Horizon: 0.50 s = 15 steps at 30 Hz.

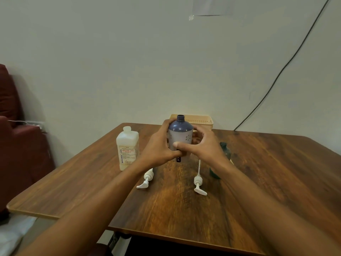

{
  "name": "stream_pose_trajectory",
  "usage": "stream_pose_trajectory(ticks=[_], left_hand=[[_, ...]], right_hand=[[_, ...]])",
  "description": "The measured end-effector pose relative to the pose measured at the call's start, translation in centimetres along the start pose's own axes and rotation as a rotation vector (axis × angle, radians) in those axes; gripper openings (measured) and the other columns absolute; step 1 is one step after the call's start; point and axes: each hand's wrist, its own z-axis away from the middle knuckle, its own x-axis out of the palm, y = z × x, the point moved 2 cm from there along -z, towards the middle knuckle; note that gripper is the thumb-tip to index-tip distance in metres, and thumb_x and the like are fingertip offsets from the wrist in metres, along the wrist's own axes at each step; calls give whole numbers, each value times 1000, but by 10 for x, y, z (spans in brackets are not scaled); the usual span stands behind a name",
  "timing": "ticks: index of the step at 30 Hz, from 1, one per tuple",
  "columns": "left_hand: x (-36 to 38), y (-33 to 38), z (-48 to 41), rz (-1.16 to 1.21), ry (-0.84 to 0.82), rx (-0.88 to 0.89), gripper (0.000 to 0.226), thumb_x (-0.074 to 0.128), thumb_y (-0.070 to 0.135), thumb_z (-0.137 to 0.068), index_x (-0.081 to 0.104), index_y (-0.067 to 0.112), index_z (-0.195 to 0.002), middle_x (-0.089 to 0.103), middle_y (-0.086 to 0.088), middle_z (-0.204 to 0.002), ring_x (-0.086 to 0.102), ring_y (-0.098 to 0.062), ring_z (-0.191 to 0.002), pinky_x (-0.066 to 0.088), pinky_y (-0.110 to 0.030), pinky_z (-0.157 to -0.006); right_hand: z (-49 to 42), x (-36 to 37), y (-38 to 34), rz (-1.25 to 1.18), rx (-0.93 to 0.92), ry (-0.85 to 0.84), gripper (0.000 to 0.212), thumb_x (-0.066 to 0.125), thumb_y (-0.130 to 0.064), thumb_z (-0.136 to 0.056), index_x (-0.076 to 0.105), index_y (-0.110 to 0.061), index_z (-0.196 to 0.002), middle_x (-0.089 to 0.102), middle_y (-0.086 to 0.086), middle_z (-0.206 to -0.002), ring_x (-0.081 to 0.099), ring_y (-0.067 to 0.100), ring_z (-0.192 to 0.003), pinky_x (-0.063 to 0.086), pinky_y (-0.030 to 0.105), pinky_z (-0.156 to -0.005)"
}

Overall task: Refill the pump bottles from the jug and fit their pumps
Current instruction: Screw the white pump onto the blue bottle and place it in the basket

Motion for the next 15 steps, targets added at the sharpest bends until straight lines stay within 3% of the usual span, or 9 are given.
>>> stream_pose_trajectory(ticks=[6,11,15], left_hand=[[0,-2,-1,-27,25,18,100,89,43,-68,30,39,-149,52,20,-135,56,11,-113,50,-7,-87],[-2,-3,-2,-42,53,29,101,90,46,-70,33,32,-151,56,8,-141,57,-3,-118,53,-13,-88],[-8,-5,-1,-46,73,1,105,92,53,-64,34,33,-150,59,8,-138,60,-7,-116,56,-23,-91]], right_hand=[[-1,-2,3,-13,1,-38,78,96,-55,-66,59,-40,-133,66,-24,-118,65,-1,-110,60,23,-86],[-1,-19,8,2,73,-197,91,86,-69,-70,52,-36,-148,67,-15,-131,68,1,-115,59,26,-94],[6,-36,22,274,-79,-165,61,82,-46,-88,60,-34,-144,70,-18,-125,68,-7,-108,60,18,-89]])
